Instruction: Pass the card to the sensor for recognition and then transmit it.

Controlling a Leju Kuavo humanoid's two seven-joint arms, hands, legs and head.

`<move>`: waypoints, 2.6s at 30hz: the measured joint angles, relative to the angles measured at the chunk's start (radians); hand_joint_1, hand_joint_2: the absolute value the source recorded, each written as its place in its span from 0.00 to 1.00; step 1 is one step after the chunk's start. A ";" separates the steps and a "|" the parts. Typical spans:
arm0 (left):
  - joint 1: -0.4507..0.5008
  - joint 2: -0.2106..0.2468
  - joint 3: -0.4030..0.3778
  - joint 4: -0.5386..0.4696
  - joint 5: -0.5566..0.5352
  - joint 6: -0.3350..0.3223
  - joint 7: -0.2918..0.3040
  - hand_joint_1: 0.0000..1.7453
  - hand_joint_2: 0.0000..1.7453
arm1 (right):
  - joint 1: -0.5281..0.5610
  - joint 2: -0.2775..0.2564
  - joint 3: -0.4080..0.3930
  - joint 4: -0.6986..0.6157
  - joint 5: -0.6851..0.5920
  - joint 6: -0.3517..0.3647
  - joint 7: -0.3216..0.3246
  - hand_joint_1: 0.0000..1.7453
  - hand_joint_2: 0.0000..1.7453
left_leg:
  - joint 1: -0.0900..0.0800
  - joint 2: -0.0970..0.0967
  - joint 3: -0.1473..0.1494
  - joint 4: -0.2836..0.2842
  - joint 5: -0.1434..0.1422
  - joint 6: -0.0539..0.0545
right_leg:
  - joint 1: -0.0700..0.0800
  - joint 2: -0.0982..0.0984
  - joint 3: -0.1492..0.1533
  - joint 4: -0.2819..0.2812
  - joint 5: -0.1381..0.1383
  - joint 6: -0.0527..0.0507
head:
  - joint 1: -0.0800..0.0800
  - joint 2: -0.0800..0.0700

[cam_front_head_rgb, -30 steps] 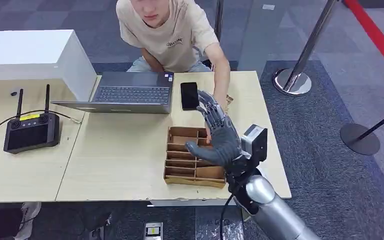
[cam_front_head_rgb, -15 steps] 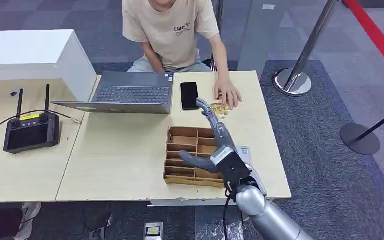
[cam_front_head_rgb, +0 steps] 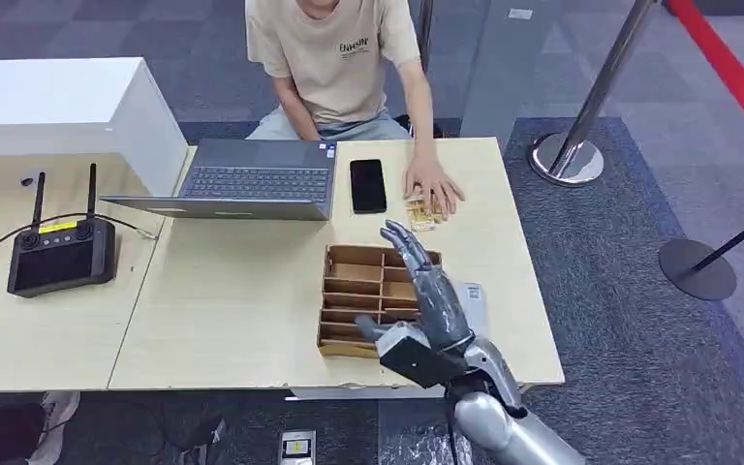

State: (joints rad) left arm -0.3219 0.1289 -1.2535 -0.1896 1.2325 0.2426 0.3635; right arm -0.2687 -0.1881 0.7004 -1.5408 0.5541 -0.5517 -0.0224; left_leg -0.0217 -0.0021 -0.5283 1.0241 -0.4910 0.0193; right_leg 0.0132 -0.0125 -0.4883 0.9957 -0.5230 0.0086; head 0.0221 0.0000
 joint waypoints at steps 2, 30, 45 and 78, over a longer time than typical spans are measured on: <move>0.000 0.000 -0.003 0.000 0.003 0.004 -0.001 0.00 0.00 | 0.010 -0.005 0.001 0.000 0.073 -0.023 0.028 0.00 1.00 | 0.000 0.000 0.000 0.000 0.000 0.000 | 0.000 0.000 0.000 0.000 0.000 0.000 | 0.000 0.000; 0.000 -0.038 -0.003 -0.003 0.035 0.060 -0.031 0.00 0.00 | 0.025 -0.011 0.025 0.125 0.313 -0.095 0.155 0.00 1.00 | 0.000 0.000 0.000 0.000 0.000 0.000 | 0.000 0.000 0.000 0.000 0.000 0.000 | 0.000 0.000; -0.016 -0.045 -0.003 -0.006 0.018 0.039 -0.039 0.00 0.00 | 0.019 -0.014 0.047 0.188 0.337 -0.072 0.195 0.49 1.00 | 0.000 0.000 0.000 0.000 0.000 0.000 | 0.000 0.000 0.000 0.000 0.000 0.000 | 0.000 0.000; -0.056 -0.049 -0.004 -0.009 0.003 0.042 -0.011 0.00 0.00 | -0.032 -0.029 0.088 0.188 0.379 -0.039 0.194 1.00 1.00 | 0.000 0.000 0.001 0.000 0.000 0.000 | 0.000 0.000 0.000 0.000 0.000 0.000 | 0.000 0.000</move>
State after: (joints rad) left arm -0.3782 0.0801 -1.2573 -0.1987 1.2352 0.2846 0.3529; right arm -0.3008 -0.2167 0.7881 -1.3531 0.9335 -0.5909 0.1713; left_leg -0.0217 -0.0020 -0.5277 1.0241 -0.4910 0.0193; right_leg 0.0132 -0.0125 -0.4878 0.9959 -0.5230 0.0086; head 0.0221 0.0000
